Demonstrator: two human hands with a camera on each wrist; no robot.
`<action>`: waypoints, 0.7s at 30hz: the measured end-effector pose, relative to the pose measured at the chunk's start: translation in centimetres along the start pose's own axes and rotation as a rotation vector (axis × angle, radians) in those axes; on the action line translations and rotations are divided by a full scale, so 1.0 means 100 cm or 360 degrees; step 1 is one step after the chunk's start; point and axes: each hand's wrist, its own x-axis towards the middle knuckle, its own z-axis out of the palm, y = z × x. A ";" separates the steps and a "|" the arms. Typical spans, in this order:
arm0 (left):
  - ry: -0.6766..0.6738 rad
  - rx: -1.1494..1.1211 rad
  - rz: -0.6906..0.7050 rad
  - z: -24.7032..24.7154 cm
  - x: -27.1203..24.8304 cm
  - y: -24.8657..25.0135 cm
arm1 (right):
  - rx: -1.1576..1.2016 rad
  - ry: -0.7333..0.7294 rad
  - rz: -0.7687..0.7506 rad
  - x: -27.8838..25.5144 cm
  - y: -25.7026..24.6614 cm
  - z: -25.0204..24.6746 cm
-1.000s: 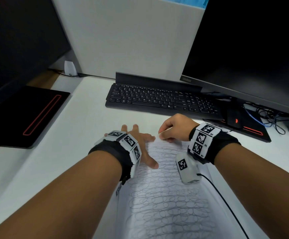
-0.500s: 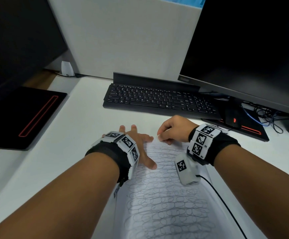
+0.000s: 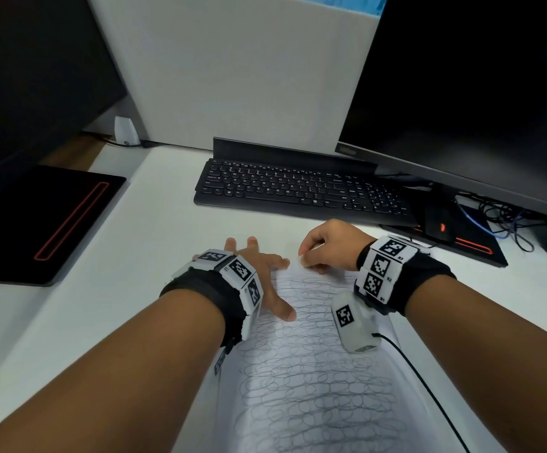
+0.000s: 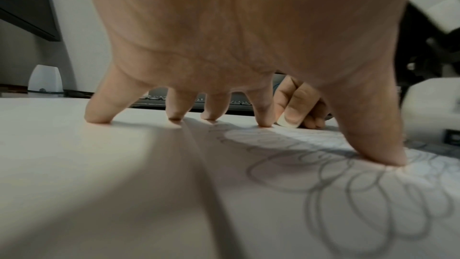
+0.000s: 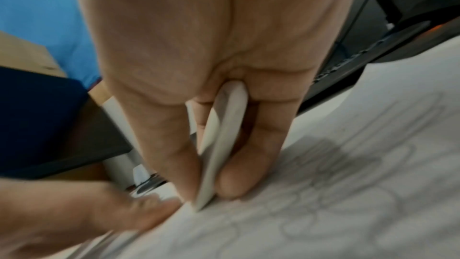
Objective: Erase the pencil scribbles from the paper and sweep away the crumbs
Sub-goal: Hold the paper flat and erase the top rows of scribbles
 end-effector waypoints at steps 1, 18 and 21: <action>-0.0003 -0.0004 -0.0001 0.000 0.000 0.000 | 0.0014 -0.0066 0.0003 -0.001 -0.001 0.002; 0.0018 0.0006 0.0024 -0.001 -0.001 0.001 | 0.0002 -0.0047 0.0044 -0.002 0.003 -0.002; 0.0013 0.0012 0.0019 -0.001 -0.002 0.002 | 0.0009 0.0020 0.0060 -0.001 0.004 -0.003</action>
